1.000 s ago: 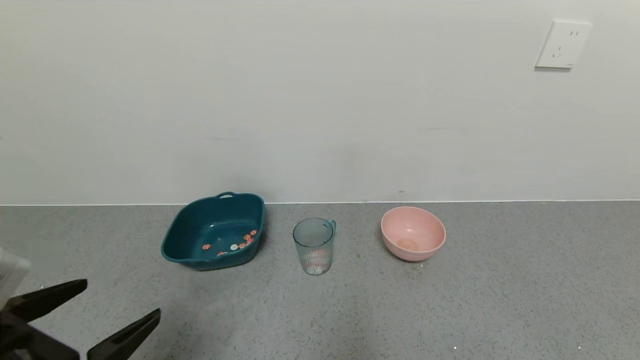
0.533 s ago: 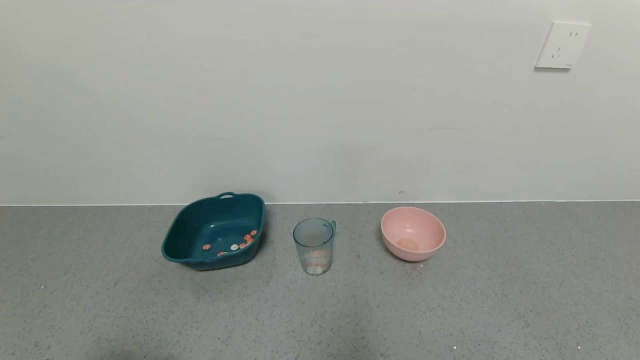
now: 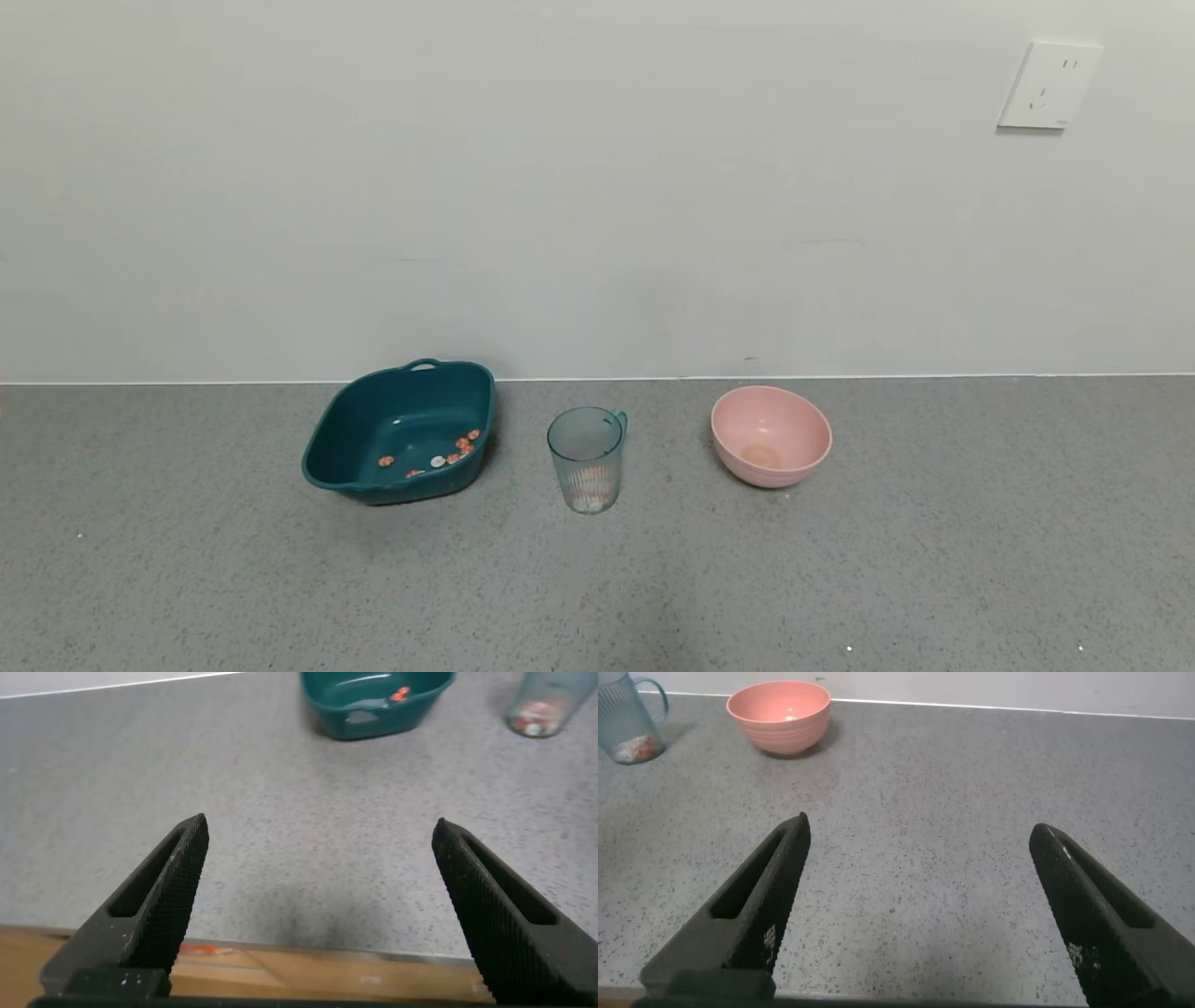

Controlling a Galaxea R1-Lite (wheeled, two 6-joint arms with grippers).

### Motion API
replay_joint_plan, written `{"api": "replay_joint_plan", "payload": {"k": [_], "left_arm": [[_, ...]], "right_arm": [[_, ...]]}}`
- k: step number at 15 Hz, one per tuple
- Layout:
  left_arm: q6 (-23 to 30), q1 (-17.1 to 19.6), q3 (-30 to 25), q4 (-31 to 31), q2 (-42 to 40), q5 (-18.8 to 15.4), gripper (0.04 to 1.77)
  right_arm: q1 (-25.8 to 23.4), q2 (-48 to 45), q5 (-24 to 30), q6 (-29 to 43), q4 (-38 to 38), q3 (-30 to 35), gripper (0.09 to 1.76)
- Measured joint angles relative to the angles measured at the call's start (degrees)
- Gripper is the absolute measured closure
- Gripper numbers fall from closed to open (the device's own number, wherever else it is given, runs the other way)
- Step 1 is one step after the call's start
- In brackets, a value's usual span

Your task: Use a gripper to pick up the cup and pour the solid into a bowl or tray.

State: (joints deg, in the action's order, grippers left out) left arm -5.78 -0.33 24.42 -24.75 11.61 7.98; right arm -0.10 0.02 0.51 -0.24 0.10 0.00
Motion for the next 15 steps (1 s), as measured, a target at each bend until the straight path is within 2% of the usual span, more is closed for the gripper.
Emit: {"api": "replay_joint_plan", "payload": {"k": [2, 4, 5, 8, 9, 12, 14, 15], "left_arm": [[0.1, 0.3, -2.6, 1.2, -4.1, -7.1, 0.09], [0.5, 0.3, -5.5, 4.4, -7.6, -10.7, 0.09], [1.0, 0.3, -7.7, 8.9, -9.0, -11.5, 0.09], [2.6, 0.3, -16.1, 27.3, -11.1, -13.4, 0.09], [2.8, 0.3, -18.8, 31.0, -11.3, -14.4, 0.09], [2.8, 0.3, -23.6, 32.6, -11.6, -14.8, 0.09], [2.9, 0.3, -23.9, 28.1, -11.7, -12.7, 0.09], [4.9, 0.3, -23.6, 25.8, -11.7, -11.6, 0.09]], "right_arm": [[0.0, 0.0, 0.0, 0.0, 0.0, 0.0, 0.14], [0.0, 0.0, 0.0, 0.0, 0.0, 0.0, 0.14], [0.0, 0.0, 0.0, 0.0, 0.0, 0.0, 0.14], [0.0, 0.0, 0.0, 0.0, 0.0, 0.0, 0.14], [0.0, 0.0, 0.0, 0.0, 0.0, 0.0, 0.14], [0.0, 0.0, 0.0, 0.0, 0.0, 0.0, 0.14], [0.0, 0.0, 0.0, 0.0, 0.0, 0.0, 0.14], [0.0, 0.0, 0.0, 0.0, 0.0, 0.0, 0.14]]}}
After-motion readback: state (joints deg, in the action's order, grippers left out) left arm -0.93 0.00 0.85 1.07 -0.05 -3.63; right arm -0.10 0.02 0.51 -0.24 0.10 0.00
